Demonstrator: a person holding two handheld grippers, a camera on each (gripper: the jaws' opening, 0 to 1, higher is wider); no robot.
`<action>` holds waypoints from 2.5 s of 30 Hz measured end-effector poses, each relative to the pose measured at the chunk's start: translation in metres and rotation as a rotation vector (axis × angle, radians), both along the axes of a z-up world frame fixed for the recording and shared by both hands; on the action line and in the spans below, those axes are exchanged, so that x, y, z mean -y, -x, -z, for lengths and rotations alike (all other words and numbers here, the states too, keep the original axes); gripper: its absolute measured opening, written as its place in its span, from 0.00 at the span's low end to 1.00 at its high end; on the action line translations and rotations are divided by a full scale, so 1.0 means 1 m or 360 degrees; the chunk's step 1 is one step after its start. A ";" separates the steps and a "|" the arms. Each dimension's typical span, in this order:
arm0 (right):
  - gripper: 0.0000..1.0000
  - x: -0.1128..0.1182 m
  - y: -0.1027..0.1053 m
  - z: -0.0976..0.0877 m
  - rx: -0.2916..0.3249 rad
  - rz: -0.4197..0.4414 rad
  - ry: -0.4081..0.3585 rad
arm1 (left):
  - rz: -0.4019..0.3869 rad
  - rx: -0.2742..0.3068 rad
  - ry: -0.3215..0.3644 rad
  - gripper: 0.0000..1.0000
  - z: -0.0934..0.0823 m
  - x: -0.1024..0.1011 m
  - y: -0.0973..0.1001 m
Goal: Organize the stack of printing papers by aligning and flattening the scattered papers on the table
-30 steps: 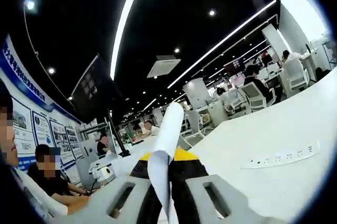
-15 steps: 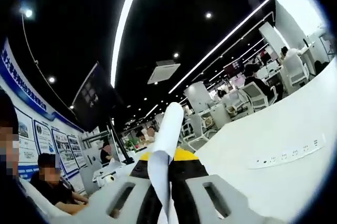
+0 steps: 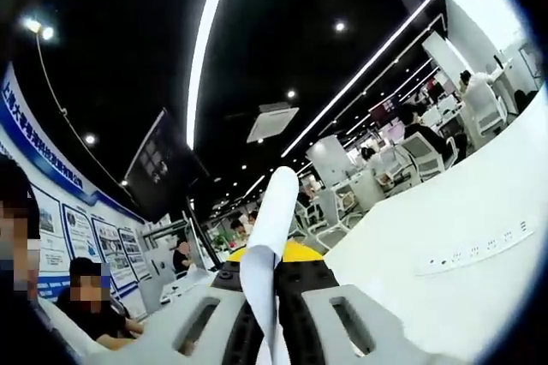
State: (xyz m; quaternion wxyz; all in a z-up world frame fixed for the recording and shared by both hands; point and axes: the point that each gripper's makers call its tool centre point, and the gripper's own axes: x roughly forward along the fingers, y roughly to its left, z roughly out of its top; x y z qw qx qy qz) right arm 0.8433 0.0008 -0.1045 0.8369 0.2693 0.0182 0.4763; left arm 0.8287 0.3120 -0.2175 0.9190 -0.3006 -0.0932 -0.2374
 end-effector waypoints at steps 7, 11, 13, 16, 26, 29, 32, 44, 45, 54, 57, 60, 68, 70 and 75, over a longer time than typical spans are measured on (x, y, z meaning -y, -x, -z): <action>0.00 -0.001 0.004 -0.007 0.0007 -0.0040 -0.0052 | 0.0134 -0.0024 0.0314 0.06 -0.002 0.002 0.000; 0.00 0.003 0.005 -0.012 0.0013 -0.0039 -0.0083 | 0.0189 -0.0040 0.0462 0.06 -0.003 0.005 0.003; 0.00 0.007 0.009 -0.020 0.0027 -0.0040 -0.0134 | 0.0233 -0.0037 0.0587 0.06 -0.006 0.007 0.006; 0.00 0.009 0.011 -0.026 0.0050 -0.0048 -0.0149 | 0.0261 -0.0054 0.0640 0.06 -0.004 0.011 0.007; 0.00 0.004 0.025 -0.042 0.0094 -0.0085 -0.0226 | 0.0387 -0.0093 0.0943 0.06 -0.010 0.021 0.006; 0.00 0.003 0.027 -0.046 0.0084 -0.0096 -0.0272 | 0.0385 -0.0112 0.0979 0.06 -0.008 0.026 0.004; 0.00 -0.002 0.029 -0.046 0.0076 -0.0100 -0.0298 | 0.0374 -0.0134 0.0987 0.06 -0.005 0.034 0.002; 0.00 0.000 0.014 -0.035 -0.0028 -0.0043 -0.0310 | 0.0366 -0.0269 0.0954 0.06 0.014 0.048 -0.005; 0.00 0.000 0.014 -0.034 -0.0034 -0.0042 -0.0313 | 0.0365 -0.0271 0.0958 0.06 0.014 0.046 -0.006; 0.00 -0.003 0.009 -0.031 -0.0086 -0.0076 -0.0328 | 0.0355 -0.0284 0.0947 0.06 0.017 0.045 -0.008; 0.00 -0.004 0.008 -0.029 -0.0091 -0.0075 -0.0308 | 0.0354 -0.0292 0.0949 0.06 0.018 0.045 -0.008; 0.00 -0.003 0.006 -0.028 -0.0102 -0.0071 -0.0305 | 0.0356 -0.0289 0.0948 0.06 0.017 0.045 -0.008; 0.00 -0.013 0.011 -0.027 -0.0134 -0.0115 -0.0329 | 0.0359 -0.0288 0.0950 0.06 0.016 0.044 -0.008; 0.00 -0.016 0.017 -0.032 -0.0144 -0.0183 -0.0378 | 0.0360 -0.0292 0.0955 0.06 0.017 0.044 -0.009; 0.00 -0.015 0.015 -0.034 -0.0155 -0.0195 -0.0398 | 0.0360 -0.0300 0.0959 0.06 0.018 0.044 -0.008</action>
